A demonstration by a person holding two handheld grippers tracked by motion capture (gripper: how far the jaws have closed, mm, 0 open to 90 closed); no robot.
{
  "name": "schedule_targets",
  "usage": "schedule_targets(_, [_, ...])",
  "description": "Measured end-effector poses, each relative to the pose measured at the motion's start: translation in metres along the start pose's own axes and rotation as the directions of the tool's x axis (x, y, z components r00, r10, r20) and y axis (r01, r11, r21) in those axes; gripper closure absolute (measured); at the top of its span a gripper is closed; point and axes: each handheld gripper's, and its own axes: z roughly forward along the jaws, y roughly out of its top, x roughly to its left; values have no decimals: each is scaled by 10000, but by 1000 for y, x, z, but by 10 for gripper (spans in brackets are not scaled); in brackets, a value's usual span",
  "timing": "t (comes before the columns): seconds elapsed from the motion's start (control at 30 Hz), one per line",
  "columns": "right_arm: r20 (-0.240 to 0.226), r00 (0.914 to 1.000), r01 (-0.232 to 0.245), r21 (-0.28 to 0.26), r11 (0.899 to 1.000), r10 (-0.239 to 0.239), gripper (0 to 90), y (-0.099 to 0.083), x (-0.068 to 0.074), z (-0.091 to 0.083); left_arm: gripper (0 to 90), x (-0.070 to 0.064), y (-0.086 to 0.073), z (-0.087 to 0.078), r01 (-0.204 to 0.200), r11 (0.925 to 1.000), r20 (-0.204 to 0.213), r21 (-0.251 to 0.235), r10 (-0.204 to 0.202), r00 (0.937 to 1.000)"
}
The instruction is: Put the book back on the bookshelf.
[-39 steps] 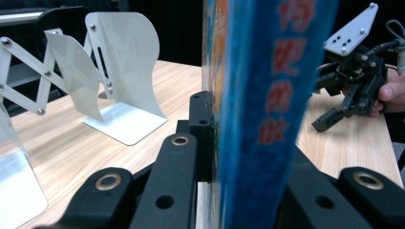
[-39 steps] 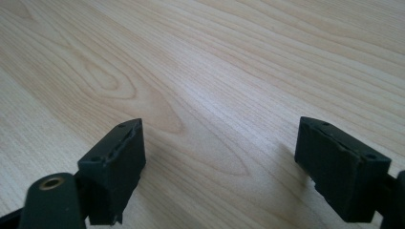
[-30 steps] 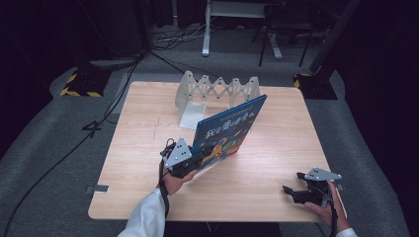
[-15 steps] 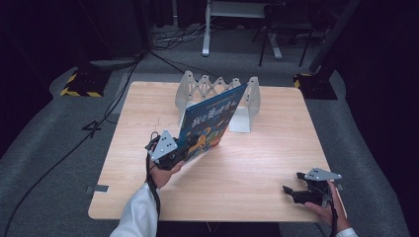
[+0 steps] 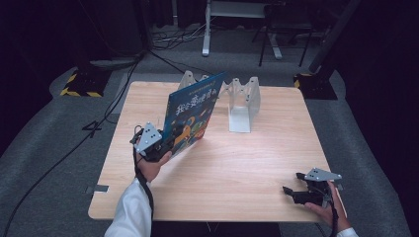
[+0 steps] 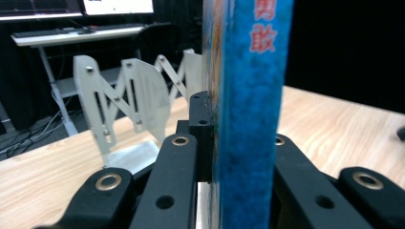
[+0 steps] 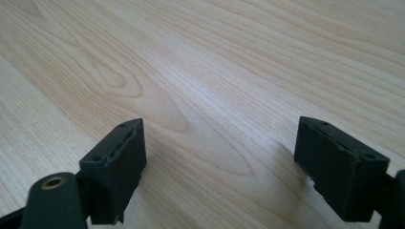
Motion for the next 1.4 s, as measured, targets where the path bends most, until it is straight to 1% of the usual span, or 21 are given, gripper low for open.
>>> schedule_targets(0.03, [-21,10000,-18,7,10000,18,186,0,0,0,830,2,0,-1,-16,10000,-93,-18,16,10000])
schedule_targets(0.13, [-86,10000,-23,-26,10000,23,186,0,0,0,830,6,1,0,-57,10000,-614,-42,54,9981])
schedule_targets(0.23, [-77,10000,8,-20,10000,-8,186,0,0,0,829,11,-1,2,192,9996,-1018,-201,-211,9946])
schedule_targets(0.3, [-84,10000,44,-16,10000,-45,186,0,0,0,829,13,-3,3,366,9991,-1204,-222,-391,9920])
schedule_targets(0.37, [-130,9999,55,-26,10000,-55,186,0,0,0,829,14,-6,6,420,9989,-1405,-224,-447,9891])
schedule_targets(0.4, [-147,9999,40,-31,10000,-40,186,0,0,0,829,14,-8,7,386,9991,-1498,-195,-411,9879])
schedule_targets(0.43, [-166,9999,23,-36,10000,-23,188,0,0,0,828,15,-10,9,421,9990,-1494,-117,-434,9878])
schedule_targets(0.5, [-159,9999,45,-36,10000,-46,190,0,0,0,828,16,-14,10,649,9974,-1484,-307,-688,9865])
schedule_targets(0.57, [-160,9999,58,-33,10000,-59,191,0,0,0,828,17,-15,12,642,9974,-1477,-326,-683,9867])
schedule_targets(0.63, [-156,9998,79,-23,10000,-79,191,0,0,0,828,16,-16,13,631,9977,-1564,-234,-660,9855])
schedule_targets(0.7, [-159,9998,78,-15,10000,-79,191,0,0,0,828,16,-17,14,631,9978,-1543,-190,-653,9859])
schedule_targets(0.73, [-155,9998,83,-13,10000,-83,191,0,0,0,828,15,-18,14,550,9985,-1611,-85,-556,9854])
schedule_targets(0.77, [-160,9998,76,-15,10000,-76,191,0,0,0,827,15,-19,15,547,9985,-1619,-71,-551,9853])
schedule_targets(0.83, [-154,9998,82,-13,10000,-83,190,0,0,0,828,15,-21,17,586,9983,-1642,-7,-579,9847])
schedule_targets(0.9, [-140,9998,113,11,9999,-113,191,0,1,0,827,15,-25,21,676,9977,-1729,79,-652,9828])
schedule_targets(0.97, [-141,9998,110,10,9999,-110,191,0,1,0,828,15,-26,22,732,9973,-1717,61,-711,9826])
schedule_targets(1.07, [-145,9998,120,7,9999,-120,191,0,0,0,827,14,-27,26,802,9968,-1802,-62,-800,9804])
schedule_targets(1.23, [-155,9998,135,5,9999,-135,190,0,0,-1,827,17,-28,34,956,9954,-1933,21,-934,9767])
schedule_targets(1.27, [-154,9998,136,8,9999,-136,190,0,1,-1,827,18,-27,36,1024,9947,-1887,16,-1002,9769])
schedule_targets(1.37, [-113,9998,169,-1,9999,-169,187,0,1,0,827,21,-27,43,1101,9938,-1918,124,-1057,9757])
schedule_targets(1.4, [-115,9998,161,1,9999,-161,187,0,1,0,826,21,-27,44,1106,9936,-1933,229,-1042,9756])
